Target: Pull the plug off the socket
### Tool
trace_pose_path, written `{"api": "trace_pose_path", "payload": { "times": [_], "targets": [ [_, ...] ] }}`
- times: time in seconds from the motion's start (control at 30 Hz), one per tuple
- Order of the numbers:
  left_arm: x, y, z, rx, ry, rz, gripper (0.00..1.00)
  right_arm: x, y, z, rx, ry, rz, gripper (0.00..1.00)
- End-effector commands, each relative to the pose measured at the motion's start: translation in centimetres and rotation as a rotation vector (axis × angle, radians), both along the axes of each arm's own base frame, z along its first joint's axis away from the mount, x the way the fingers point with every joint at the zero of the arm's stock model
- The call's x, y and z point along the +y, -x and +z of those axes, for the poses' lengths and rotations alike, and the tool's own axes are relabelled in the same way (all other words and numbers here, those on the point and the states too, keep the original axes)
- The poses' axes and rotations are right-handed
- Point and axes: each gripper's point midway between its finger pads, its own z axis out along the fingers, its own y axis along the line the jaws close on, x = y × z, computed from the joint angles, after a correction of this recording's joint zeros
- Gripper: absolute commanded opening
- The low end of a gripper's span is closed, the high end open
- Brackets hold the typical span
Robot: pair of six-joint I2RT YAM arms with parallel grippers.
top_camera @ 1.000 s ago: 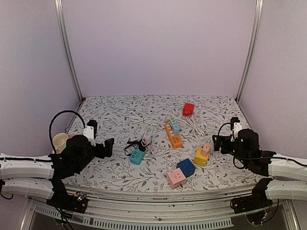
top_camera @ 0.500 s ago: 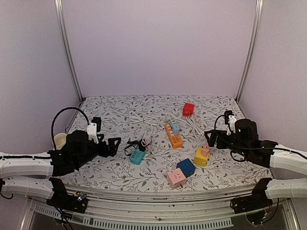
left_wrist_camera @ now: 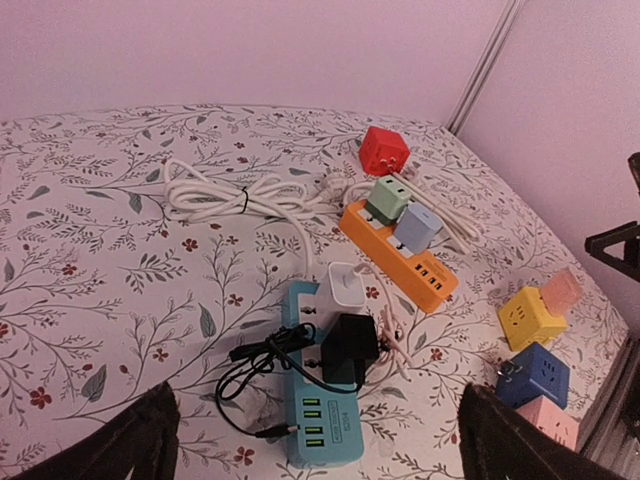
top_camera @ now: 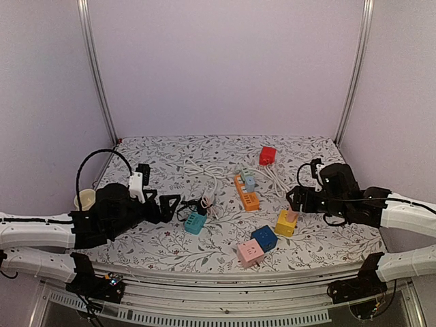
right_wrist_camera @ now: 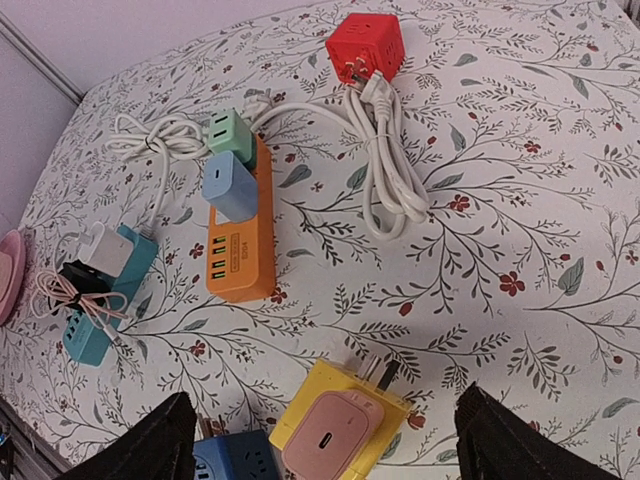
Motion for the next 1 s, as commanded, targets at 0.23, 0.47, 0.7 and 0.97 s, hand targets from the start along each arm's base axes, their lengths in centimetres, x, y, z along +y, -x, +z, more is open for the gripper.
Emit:
{"api": "trace_pose_path", "payload": {
  "times": [0.23, 0.47, 0.7, 0.97],
  "targets": [
    [-0.5, 0.2, 0.7, -0.002, 0.008, 0.009, 0.97, -0.1, 1.1, 0.9, 0.097, 0.186, -0.101, 0.81],
    [-0.3, 0.1, 0.6, -0.002, 0.007, 0.021, 0.97, 0.3, 2.0, 0.2, 0.140, 0.114, -0.122, 0.79],
    [-0.4, 0.1, 0.5, 0.005, 0.005, 0.024, 0.97, 1.3, 2.4, -0.5, 0.190, 0.089, -0.103, 0.79],
    [-0.3, 0.1, 0.5, 0.005, 0.005, 0.028, 0.97, 1.7, 2.5, -2.7, 0.245, 0.120, -0.100, 0.60]
  ]
}}
